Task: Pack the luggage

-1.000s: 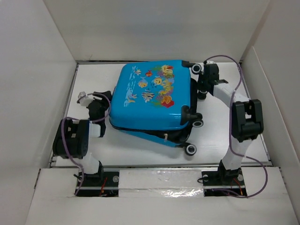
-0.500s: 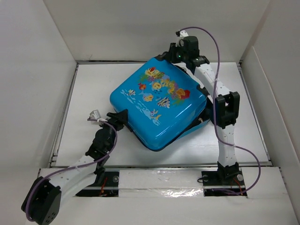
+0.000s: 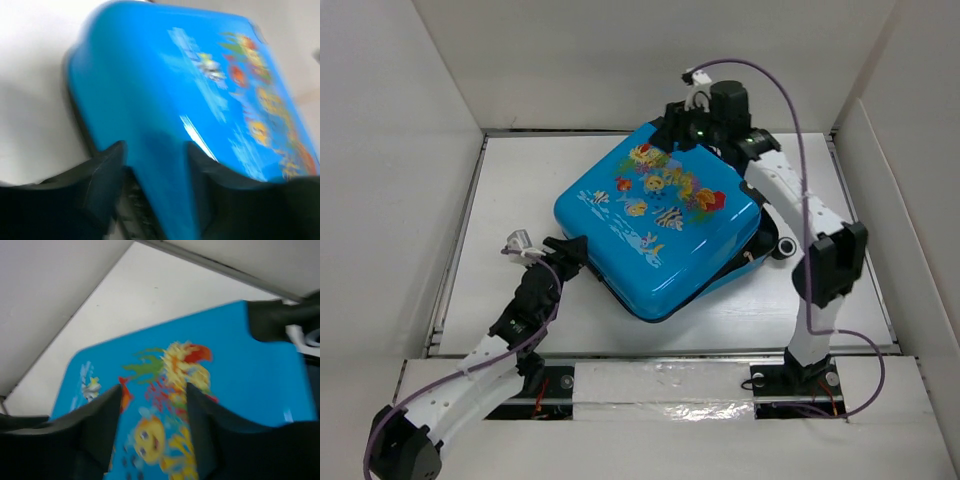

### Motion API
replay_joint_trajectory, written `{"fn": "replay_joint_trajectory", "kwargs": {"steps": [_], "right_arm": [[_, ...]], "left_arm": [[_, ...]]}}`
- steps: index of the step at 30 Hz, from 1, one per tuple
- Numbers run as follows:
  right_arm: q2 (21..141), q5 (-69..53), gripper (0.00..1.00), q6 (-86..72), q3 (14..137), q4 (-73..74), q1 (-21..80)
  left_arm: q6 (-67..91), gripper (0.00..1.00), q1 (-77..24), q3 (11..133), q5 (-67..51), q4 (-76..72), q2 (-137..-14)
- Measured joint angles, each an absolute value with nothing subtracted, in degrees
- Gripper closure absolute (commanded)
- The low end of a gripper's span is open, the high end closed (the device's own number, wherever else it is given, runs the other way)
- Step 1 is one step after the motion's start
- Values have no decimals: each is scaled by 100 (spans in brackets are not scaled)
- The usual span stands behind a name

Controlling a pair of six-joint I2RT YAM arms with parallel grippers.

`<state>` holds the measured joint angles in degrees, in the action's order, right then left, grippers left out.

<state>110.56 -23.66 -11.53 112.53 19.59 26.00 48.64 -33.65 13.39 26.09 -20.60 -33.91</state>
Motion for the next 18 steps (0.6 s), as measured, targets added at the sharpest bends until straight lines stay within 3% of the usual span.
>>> {"fn": "replay_joint_trajectory", "kwargs": {"steps": [1, 2, 3, 4, 10, 14, 18], "right_arm": [[10702, -2331, 64, -1138, 10899, 1916, 2484], [10324, -2263, 92, -1127, 10543, 1839, 2366], [9918, -2185, 100, -1103, 10123, 1684, 2257], [9467, -2099, 100, -1131, 9673, 1514, 2161], [7028, -1673, 100, -1138, 7373, 768, 2073], [5927, -1498, 100, -1245, 6208, 423, 2139], [5284, -1140, 100, -1367, 5452, 392, 2176]], "left_arm": [[4989, 69, -3249, 1352, 2659, -1903, -3382], [5065, 79, -3098, 1352, 2687, -1712, -3367], [5151, 96, -2921, 1345, 2687, -1531, -3347], [5234, 100, -2714, 1315, 2668, -1420, -3328], [5391, 100, -1184, 845, 1509, -1570, -3837], [5282, 100, -460, 856, 307, -2246, -5505], [5227, 100, -711, 1262, -384, -2764, -6963]]}}
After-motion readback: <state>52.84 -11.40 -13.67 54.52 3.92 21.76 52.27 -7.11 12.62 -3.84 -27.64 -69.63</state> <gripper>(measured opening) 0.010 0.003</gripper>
